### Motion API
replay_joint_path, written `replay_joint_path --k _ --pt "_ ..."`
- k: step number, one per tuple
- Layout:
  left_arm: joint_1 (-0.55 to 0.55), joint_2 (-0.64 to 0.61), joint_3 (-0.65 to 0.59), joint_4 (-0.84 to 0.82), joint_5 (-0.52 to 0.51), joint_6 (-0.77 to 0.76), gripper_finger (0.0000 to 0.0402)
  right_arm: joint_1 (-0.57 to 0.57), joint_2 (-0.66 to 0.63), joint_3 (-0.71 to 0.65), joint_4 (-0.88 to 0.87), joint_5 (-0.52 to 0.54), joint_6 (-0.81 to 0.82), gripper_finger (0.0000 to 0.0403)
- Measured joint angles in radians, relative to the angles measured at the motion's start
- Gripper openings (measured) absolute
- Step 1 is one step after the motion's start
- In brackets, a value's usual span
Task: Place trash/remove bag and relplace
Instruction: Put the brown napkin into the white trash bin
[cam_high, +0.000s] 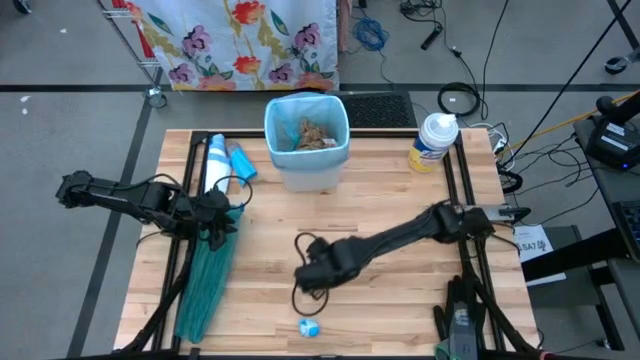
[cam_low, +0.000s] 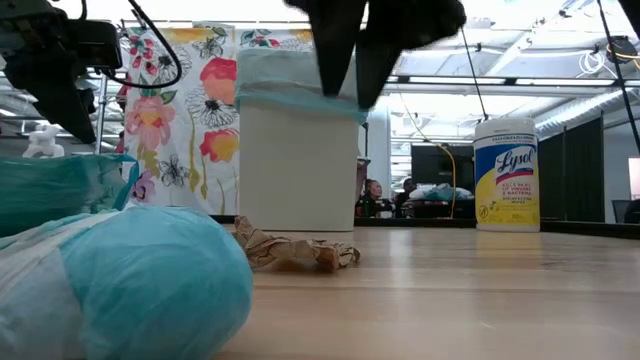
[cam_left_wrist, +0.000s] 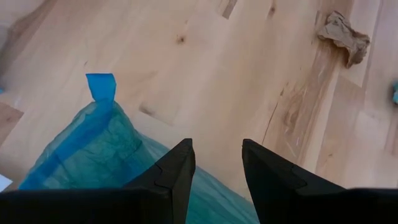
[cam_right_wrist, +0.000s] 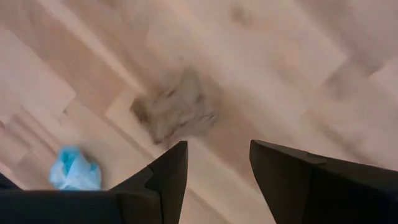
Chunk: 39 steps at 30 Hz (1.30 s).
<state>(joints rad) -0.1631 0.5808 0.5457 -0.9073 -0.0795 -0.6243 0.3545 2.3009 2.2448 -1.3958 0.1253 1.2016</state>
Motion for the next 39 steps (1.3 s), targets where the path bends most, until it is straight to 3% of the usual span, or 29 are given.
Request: replay_joint_path --k 8,17,20,23,25,33,39 --pt "0.000 0.000 0.000 0.000 0.035 -0.025 0.0138 0.023 0.128 0.000 0.179 -0.025 0.070 0.0164" --pt "0.000 -0.010 0.000 -0.032 0.077 -0.043 0.0138 0.015 0.229 0.001 0.210 -0.021 0.048 0.0159" --pt "-0.001 -0.022 0.000 -0.032 0.087 -0.052 0.0138 0.009 0.239 0.004 0.203 -0.024 0.039 0.0115" --pt "-0.001 -0.036 0.000 -0.031 0.088 -0.052 0.0138 0.000 0.238 0.004 0.188 -0.021 -0.007 0.0034" --pt "-0.001 -0.044 0.000 -0.031 0.088 -0.053 0.0138 -0.005 0.228 0.002 0.151 -0.005 -0.036 0.0012" --pt "-0.001 -0.067 0.000 -0.030 0.089 -0.077 0.0138 -0.033 0.075 0.000 -0.137 0.094 -0.039 0.0003" --pt "-0.001 -0.067 0.000 -0.027 0.089 -0.084 0.0138 -0.055 -0.102 0.001 -0.177 0.233 -0.029 0.0001"
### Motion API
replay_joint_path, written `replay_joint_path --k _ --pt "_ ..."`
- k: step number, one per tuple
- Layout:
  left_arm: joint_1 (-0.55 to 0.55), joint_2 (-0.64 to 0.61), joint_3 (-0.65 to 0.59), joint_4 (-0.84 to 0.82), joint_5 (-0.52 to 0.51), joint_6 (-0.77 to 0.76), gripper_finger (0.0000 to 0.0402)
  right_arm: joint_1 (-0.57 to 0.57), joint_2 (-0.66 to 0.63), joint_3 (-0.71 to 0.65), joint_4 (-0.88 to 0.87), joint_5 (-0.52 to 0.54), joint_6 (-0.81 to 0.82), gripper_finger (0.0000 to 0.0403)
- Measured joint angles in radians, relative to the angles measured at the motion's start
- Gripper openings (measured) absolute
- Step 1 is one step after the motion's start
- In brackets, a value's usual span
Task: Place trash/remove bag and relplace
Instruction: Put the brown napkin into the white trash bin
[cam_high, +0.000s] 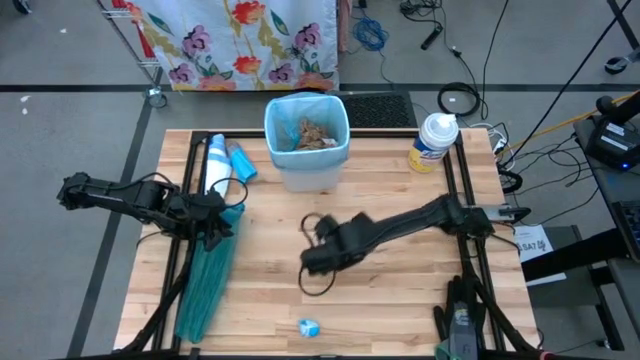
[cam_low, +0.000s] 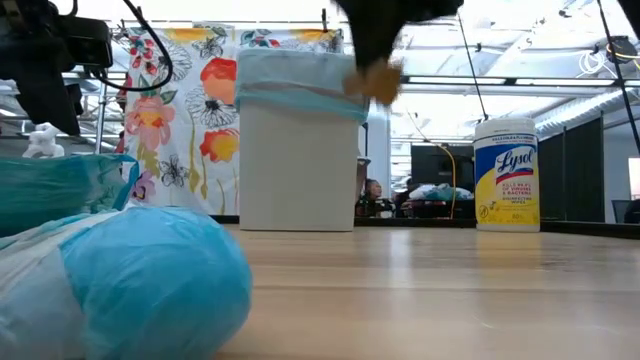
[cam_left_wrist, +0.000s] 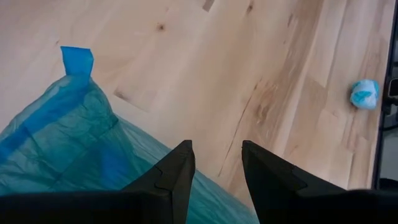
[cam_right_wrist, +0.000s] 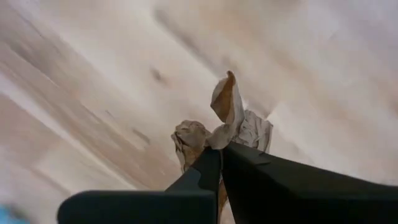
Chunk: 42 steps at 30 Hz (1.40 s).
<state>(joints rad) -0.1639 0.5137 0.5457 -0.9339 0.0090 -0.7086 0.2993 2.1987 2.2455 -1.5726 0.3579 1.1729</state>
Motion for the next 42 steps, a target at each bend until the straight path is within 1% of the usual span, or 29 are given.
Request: replay_joint_path --k 5,8,10,12,16,21,25,28,30,35,39,42 --pt "0.000 0.000 0.000 0.003 0.000 -0.023 0.0138 -0.040 -0.135 -0.001 0.002 0.156 -0.018 0.0001" --pt "0.000 0.000 0.000 0.004 -0.018 -0.045 0.0138 -0.070 -0.216 0.000 0.009 0.239 -0.062 0.0001" --pt "0.000 0.000 0.000 0.012 -0.039 -0.046 0.0138 -0.093 -0.253 0.000 0.040 0.273 -0.119 0.0001" --pt "0.000 0.000 0.000 0.028 -0.056 -0.046 0.0138 -0.123 -0.277 0.000 0.089 0.282 -0.197 0.0000" --pt "0.000 0.000 0.000 0.053 -0.097 -0.046 0.0138 -0.193 -0.307 -0.001 0.221 0.299 -0.390 0.0000" --pt "0.000 0.000 0.000 0.076 -0.120 -0.089 0.0138 -0.293 -0.299 -0.001 0.451 0.297 -0.675 0.0000" --pt "0.000 0.000 0.000 0.097 -0.123 -0.115 0.0138 -0.375 -0.292 -0.001 0.608 0.290 -0.824 0.0006" --pt "0.000 0.000 0.000 0.096 -0.125 -0.125 0.0138 -0.439 -0.289 -0.001 0.650 0.237 -0.899 0.0028" --pt "0.000 0.001 0.000 0.096 -0.135 -0.126 0.0138 -0.484 -0.289 -0.001 0.650 0.195 -0.911 0.0050" --pt "0.000 0.001 0.000 0.096 -0.145 -0.151 0.0138 -0.571 -0.289 -0.001 0.642 0.132 -0.890 0.0104" --pt "0.000 0.001 0.000 0.096 -0.145 -0.151 0.0138 -0.606 -0.289 -0.001 0.640 0.079 -0.886 0.0139" --pt "0.000 0.001 0.000 0.096 -0.152 -0.150 0.0138 -0.615 -0.289 -0.001 0.636 0.078 -0.888 0.0156"
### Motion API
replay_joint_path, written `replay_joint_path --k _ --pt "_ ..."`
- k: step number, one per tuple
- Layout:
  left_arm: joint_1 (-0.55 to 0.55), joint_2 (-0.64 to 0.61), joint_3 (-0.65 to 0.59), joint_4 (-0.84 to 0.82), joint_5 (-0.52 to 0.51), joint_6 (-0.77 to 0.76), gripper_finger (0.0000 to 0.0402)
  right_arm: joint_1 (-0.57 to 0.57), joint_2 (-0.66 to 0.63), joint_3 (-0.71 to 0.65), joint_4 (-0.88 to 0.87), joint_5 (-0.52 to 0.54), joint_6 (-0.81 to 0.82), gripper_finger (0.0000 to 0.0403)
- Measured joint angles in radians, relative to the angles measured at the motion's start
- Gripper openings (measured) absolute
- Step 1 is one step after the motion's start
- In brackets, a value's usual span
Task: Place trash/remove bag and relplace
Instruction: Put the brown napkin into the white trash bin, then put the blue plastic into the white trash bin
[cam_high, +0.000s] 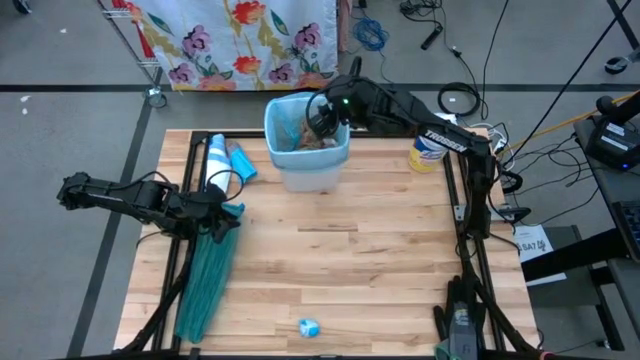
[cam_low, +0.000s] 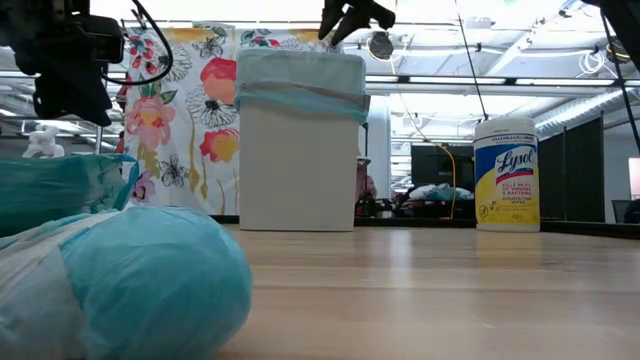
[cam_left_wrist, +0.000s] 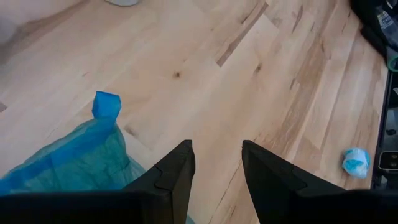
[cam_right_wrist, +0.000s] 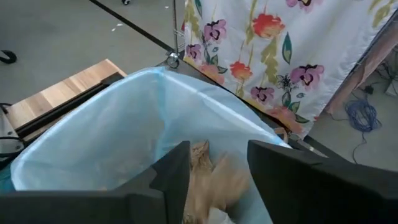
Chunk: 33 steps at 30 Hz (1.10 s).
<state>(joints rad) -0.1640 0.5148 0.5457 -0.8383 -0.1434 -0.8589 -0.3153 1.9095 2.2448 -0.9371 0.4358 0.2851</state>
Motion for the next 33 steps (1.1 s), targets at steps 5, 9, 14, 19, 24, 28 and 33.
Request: replay_joint_path --k 5,9,14,19,24,28,33 --pt "0.000 0.000 0.000 -0.006 -0.036 0.007 0.0138 0.000 0.000 0.000 -0.046 0.000 0.003 0.0168" --pt "0.000 0.000 0.000 -0.008 -0.041 0.008 0.0138 0.019 0.000 0.000 -0.159 -0.001 0.068 0.0169" --pt "0.000 0.000 0.000 -0.008 -0.082 0.003 0.0138 0.085 0.000 0.000 -0.274 -0.023 0.154 0.0169" --pt "0.000 0.000 0.000 -0.009 -0.101 0.012 0.0138 0.202 -0.003 0.000 -0.279 -0.021 0.260 0.0169" --pt "0.000 0.000 0.000 -0.009 -0.095 0.027 0.0138 0.335 -0.003 0.000 -0.280 -0.020 0.382 0.0169" --pt "0.000 0.000 0.000 -0.009 -0.091 0.040 0.0138 0.440 0.001 0.000 -0.288 -0.020 0.455 0.0169" --pt "0.000 0.000 0.000 -0.021 -0.044 0.071 0.0138 0.575 0.038 0.000 -0.354 -0.052 0.526 0.0169"
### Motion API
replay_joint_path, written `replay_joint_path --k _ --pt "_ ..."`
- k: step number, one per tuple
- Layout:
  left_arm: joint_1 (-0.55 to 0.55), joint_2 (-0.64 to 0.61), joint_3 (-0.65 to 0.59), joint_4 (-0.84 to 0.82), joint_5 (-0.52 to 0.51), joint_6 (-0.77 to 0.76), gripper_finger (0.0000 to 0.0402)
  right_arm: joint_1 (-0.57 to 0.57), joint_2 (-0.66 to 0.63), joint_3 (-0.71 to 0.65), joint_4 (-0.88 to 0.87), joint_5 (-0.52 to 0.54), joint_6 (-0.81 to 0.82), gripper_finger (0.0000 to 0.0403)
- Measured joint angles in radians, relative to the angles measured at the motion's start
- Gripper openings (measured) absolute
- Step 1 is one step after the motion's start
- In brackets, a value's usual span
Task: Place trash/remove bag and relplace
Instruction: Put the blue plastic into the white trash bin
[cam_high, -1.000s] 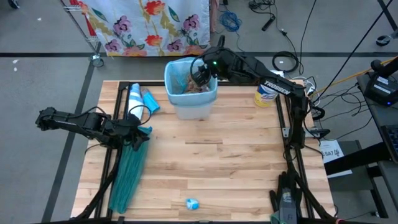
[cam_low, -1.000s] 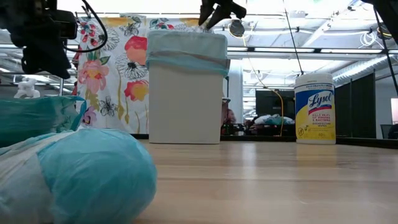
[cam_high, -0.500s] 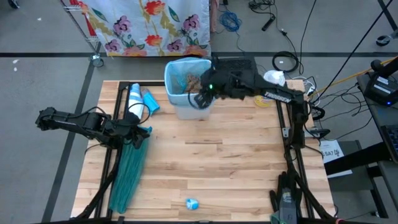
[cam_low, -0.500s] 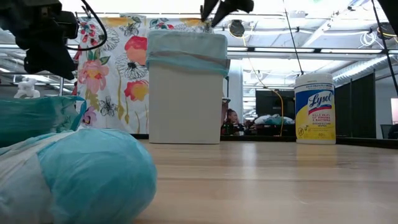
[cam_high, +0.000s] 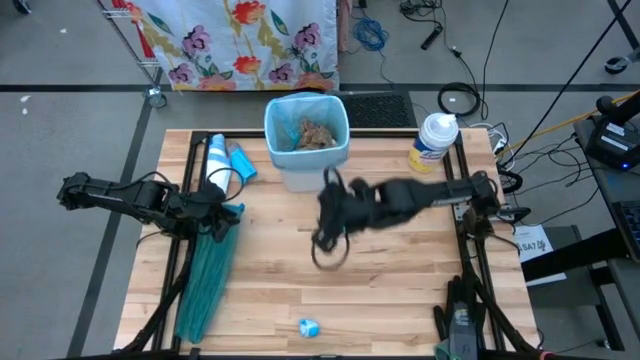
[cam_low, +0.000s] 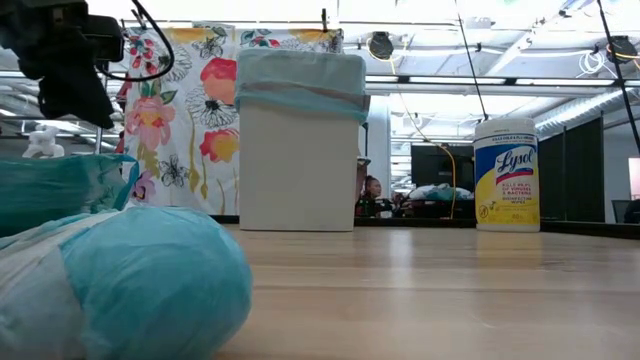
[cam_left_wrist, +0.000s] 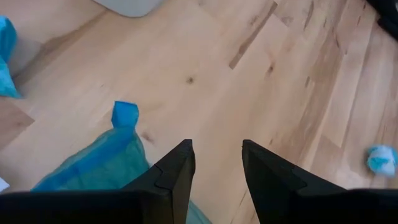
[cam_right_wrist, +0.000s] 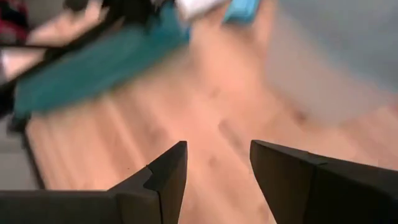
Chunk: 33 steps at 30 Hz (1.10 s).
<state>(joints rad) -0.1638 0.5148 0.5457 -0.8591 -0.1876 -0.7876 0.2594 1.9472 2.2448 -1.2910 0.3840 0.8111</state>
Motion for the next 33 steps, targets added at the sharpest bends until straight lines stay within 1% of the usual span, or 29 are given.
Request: replay_joint_path --k 4,7,11,16,19,22,27,33 --pt "0.000 0.000 0.000 -0.026 0.012 0.015 0.0138 0.103 0.044 0.000 -0.048 -0.049 0.063 0.0169" --pt "0.000 0.000 0.000 -0.027 0.013 0.023 0.0138 0.170 0.094 0.000 -0.055 -0.062 0.062 0.0169" --pt "0.000 0.000 0.000 -0.027 0.030 0.037 0.0138 0.238 0.165 0.000 -0.052 -0.128 -0.026 0.0169" --pt "0.000 0.000 0.000 -0.028 0.034 0.045 0.0138 0.295 0.268 0.000 -0.034 -0.192 -0.127 0.0169" --pt "0.000 0.000 0.000 -0.052 0.034 0.045 0.0138 0.315 0.328 0.000 0.003 -0.238 -0.206 0.0169" --pt "0.000 0.000 0.000 -0.075 0.034 0.040 0.0138 0.321 0.384 0.000 0.063 -0.260 -0.257 0.0169" --pt "0.000 0.000 0.000 -0.077 0.034 0.036 0.0138 0.305 0.454 0.000 0.154 -0.257 -0.319 0.0169" --pt "0.000 0.000 0.000 -0.076 0.037 0.035 0.0138 0.285 0.499 0.000 0.250 -0.252 -0.410 0.0169"
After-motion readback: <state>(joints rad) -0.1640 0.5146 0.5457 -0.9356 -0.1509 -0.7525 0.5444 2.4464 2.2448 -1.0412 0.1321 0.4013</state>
